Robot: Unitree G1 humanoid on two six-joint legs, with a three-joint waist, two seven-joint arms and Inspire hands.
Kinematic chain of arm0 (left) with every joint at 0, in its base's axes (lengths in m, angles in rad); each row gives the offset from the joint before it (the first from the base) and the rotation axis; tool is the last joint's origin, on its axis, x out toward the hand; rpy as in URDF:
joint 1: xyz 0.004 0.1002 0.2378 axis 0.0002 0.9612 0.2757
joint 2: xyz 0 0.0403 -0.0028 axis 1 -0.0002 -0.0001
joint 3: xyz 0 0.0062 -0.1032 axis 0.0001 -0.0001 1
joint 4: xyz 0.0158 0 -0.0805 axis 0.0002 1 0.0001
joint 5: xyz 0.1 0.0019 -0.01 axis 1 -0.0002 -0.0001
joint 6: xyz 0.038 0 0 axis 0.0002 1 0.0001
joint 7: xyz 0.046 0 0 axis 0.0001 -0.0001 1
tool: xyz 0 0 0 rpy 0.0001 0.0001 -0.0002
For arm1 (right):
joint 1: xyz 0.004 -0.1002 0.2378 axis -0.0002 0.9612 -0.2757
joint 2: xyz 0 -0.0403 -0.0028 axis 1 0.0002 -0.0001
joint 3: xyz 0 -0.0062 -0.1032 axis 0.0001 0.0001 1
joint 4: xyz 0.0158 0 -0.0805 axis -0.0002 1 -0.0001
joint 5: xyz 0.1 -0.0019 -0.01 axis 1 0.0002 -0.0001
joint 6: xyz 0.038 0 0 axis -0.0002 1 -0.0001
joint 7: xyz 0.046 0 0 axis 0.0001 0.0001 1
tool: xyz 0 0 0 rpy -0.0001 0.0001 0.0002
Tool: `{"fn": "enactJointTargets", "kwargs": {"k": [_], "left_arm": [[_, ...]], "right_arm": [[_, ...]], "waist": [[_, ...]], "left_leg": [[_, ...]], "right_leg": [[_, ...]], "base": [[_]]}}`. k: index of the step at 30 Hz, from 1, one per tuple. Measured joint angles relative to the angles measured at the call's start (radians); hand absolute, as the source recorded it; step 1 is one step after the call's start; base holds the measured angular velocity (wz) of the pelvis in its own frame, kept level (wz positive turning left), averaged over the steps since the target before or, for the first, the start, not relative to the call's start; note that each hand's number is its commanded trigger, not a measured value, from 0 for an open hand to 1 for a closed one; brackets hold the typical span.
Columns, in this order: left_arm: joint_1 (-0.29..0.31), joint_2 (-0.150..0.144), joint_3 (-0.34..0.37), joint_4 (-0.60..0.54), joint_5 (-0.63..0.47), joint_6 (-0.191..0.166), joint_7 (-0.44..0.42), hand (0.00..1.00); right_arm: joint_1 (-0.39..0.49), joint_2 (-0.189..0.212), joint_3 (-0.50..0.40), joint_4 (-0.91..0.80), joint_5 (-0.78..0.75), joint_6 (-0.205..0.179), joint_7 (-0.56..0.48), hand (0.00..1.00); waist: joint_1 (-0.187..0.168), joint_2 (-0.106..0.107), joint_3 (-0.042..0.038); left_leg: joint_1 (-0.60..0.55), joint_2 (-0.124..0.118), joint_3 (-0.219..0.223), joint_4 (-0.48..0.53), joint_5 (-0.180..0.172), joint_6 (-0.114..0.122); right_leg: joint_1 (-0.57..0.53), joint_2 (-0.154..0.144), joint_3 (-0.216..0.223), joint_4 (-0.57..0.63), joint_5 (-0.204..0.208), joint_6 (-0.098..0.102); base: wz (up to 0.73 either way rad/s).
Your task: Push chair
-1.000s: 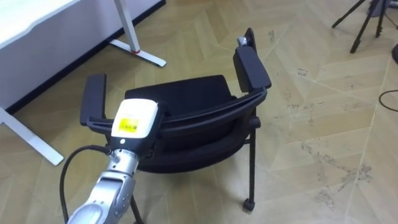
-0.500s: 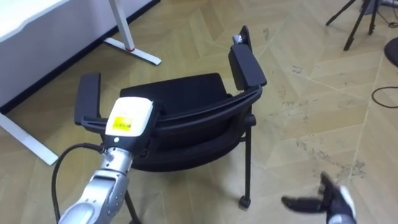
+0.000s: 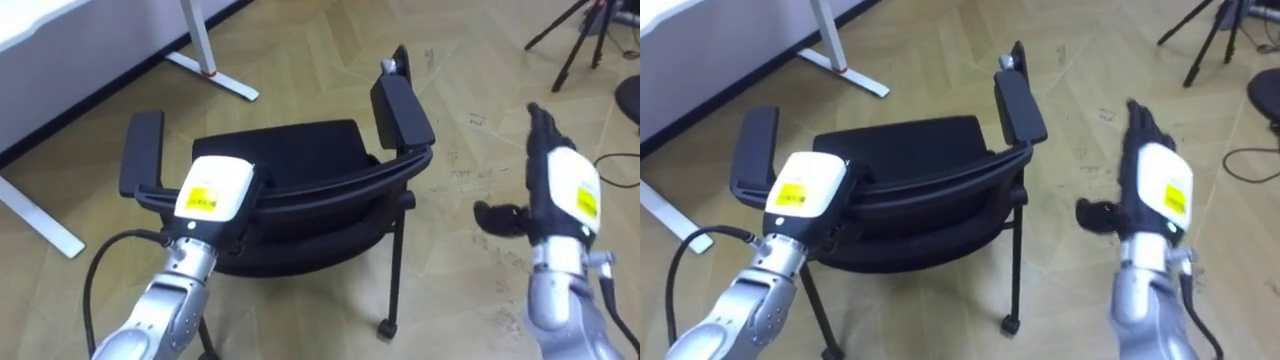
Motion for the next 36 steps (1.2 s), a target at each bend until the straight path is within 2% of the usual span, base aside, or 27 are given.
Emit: {"fn": "enactJointTargets", "kwargs": {"k": [2, 3, 4, 5, 6, 7, 8, 9, 10, 11, 12, 13, 14, 19, 24, 27, 36], "left_arm": [[-0.001, 0.0, -0.007, -0.014, 0.0, -0.004, -0.017, 1.0], [-0.004, -0.001, -0.01, -0.016, 0.0, -0.01, -0.02, 1.0], [-0.033, -0.011, -0.026, -0.02, 0.002, -0.026, -0.033, 1.0], [-0.053, -0.015, -0.044, -0.029, 0.003, -0.036, -0.04, 1.0], [-0.054, -0.013, -0.046, -0.033, 0.004, -0.038, -0.039, 1.0], [-0.044, 0.002, -0.05, -0.037, 0.001, -0.043, -0.033, 1.0], [-0.039, 0.031, -0.053, -0.037, -0.005, -0.05, -0.031, 1.0], [-0.036, 0.041, -0.052, -0.037, -0.013, -0.052, -0.03, 1.0], [-0.028, 0.046, -0.042, -0.034, -0.024, -0.048, -0.028, 1.0], [-0.033, 0.052, -0.041, -0.028, -0.041, -0.046, -0.036, 1.0], [-0.034, 0.054, -0.041, -0.028, -0.042, -0.043, -0.038, 1.0], [-0.04, 0.059, -0.04, -0.029, -0.041, -0.043, -0.044, 1.0], [-0.04, 0.063, -0.041, -0.031, -0.041, -0.045, -0.051, 1.0], [-0.042, 0.068, -0.043, -0.031, -0.047, -0.055, -0.059, 1.0], [-0.047, 0.087, -0.048, -0.032, -0.066, -0.062, -0.06, 1.0], [-0.054, 0.089, -0.049, -0.032, -0.066, -0.063, -0.062, 1.0], [-0.073, 0.089, -0.071, -0.03, -0.069, -0.07, -0.079, 1.0]], "right_arm": [[-0.019, -0.002, 0.045, -0.034, -0.008, 0.0, 0.002, 0.0], [-0.023, -0.004, 0.05, -0.045, -0.009, 0.0, 0.003, 0.0], [-0.023, -0.022, 0.042, -0.08, -0.011, 0.0, 0.003, 0.0], [-0.017, -0.043, 0.032, -0.092, -0.046, 0.011, 0.017, 0.0], [-0.014, -0.052, 0.032, -0.092, -0.053, 0.012, 0.031, 0.0], [-0.008, -0.061, 0.043, -0.093, -0.066, 0.011, 0.048, 0.0], [-0.001, -0.07, 0.063, -0.112, -0.065, 0.012, 0.06, 0.0], [0.0, -0.08, 0.074, -0.129, -0.066, 0.012, 0.066, 0.0], [-0.006, -0.109, 0.097, -0.17, -0.08, 0.012, 0.078, 0.0], [-0.008, -0.127, 0.107, -0.2, -0.084, 0.012, 0.08, 0.0], [-0.013, -0.13, 0.112, -0.206, -0.086, 0.013, 0.082, 0.0], [-0.02, -0.131, 0.114, -0.21, -0.1, 0.013, 0.1, 0.0], [-0.021, -0.133, 0.122, -0.211, -0.114, 0.013, 0.119, 0.0], [-0.02, -0.169, 0.142, -0.232, -0.112, 0.001, 0.157, 0.0], [-0.021, -0.217, 0.21, -0.302, -0.096, -0.004, 0.235, 0.0], [-0.022, -0.226, 0.235, -0.323, -0.072, -0.008, 0.272, 0.0], [-0.023, -0.239, 0.293, -0.33, -0.056, -0.014, 0.383, 0.0]], "waist": [[0.001, -0.025, 0.0037], [0.002, -0.038, 0.0073], [-0.002, -0.03, 0.0022], [0.014, -0.04, -0.0063], [0.026, -0.046, -0.0055], [0.059, -0.048, -0.0063], [0.076, -0.042, -0.0032], [0.079, -0.045, -0.0063], [0.083, -0.028, -0.004], [0.059, -0.019, -0.0048], [0.048, -0.02, -0.0045], [0.049, -0.029, -0.0023], [0.053, -0.037, -0.0032], [0.051, -0.04, -0.0003], [0.052, -0.047, 0.0037], [0.058, -0.054, 0.0072], [0.078, -0.059, 0.006]], "left_leg": [[-0.052, -0.012, 0.004, 0.098, -0.001, 0.001], [-0.073, -0.02, -0.001, 0.108, -0.019, 0.011], [-0.126, -0.042, -0.034, 0.012, -0.003, 0.031], [-0.14, -0.054, 0.01, -0.035, 0.04, 0.054], [-0.139, -0.056, 0.024, -0.034, 0.043, 0.057], [-0.124, -0.049, 0.016, -0.03, 0.043, 0.057], [-0.109, -0.041, -0.042, -0.029, 0.043, 0.056], [-0.107, -0.041, -0.061, -0.028, 0.041, 0.054], [-0.109, -0.038, -0.064, -0.027, 0.035, 0.045], [-0.11, -0.046, -0.059, -0.032, 0.035, 0.045], [-0.107, -0.046, -0.053, -0.035, 0.035, 0.046], [-0.095, -0.045, -0.046, -0.041, 0.036, 0.046], [-0.084, -0.044, -0.046, -0.042, 0.036, 0.046], [-0.08, -0.047, -0.058, -0.047, 0.036, 0.046], [-0.08, -0.045, -0.058, -0.048, 0.036, 0.046], [-0.08, -0.045, -0.058, -0.049, 0.036, 0.046], [-0.08, -0.045, -0.061, -0.049, 0.035, 0.046]], "right_leg": [[0.005, -0.03, 0.073, 0.0, 0.0, 0.0], [0.002, -0.045, 0.101, 0.0, 0.0, 0.0], [-0.017, -0.06, 0.145, 0.003, -0.002, 0.003], [-0.056, -0.063, 0.139, 0.021, -0.018, 0.025], [-0.073, -0.062, 0.127, 0.033, -0.023, 0.027], [-0.086, -0.04, 0.118, 0.027, -0.021, 0.009], [-0.081, 0.014, 0.117, -0.022, 0.01, -0.02], [-0.073, 0.027, 0.086, -0.035, 0.022, -0.031], [-0.061, 0.015, 0.053, -0.041, 0.039, -0.033], [-0.057, 0.013, 0.032, -0.035, 0.038, -0.031], [-0.054, 0.015, 0.03, -0.034, 0.036, -0.029], [-0.048, 0.022, 0.033, -0.035, 0.029, -0.019], [-0.044, 0.024, 0.031, -0.035, 0.028, -0.018], [-0.037, 0.022, 0.009, -0.034, 0.028, -0.018], [-0.036, 0.024, 0.006, -0.036, 0.027, -0.018], [-0.036, 0.025, 0.006, -0.037, 0.027, -0.018], [-0.036, 0.024, 0.003, -0.037, 0.027, -0.018]], "base": [[0.21], [0.51], [0.51], [0.31], [-0.54], [-0.93], [-0.91], [-0.59], [-0.04], [0.16], [0.36], [0.07], [-0.07], [-0.01], [0.01], [0.0], [0.01]]}}
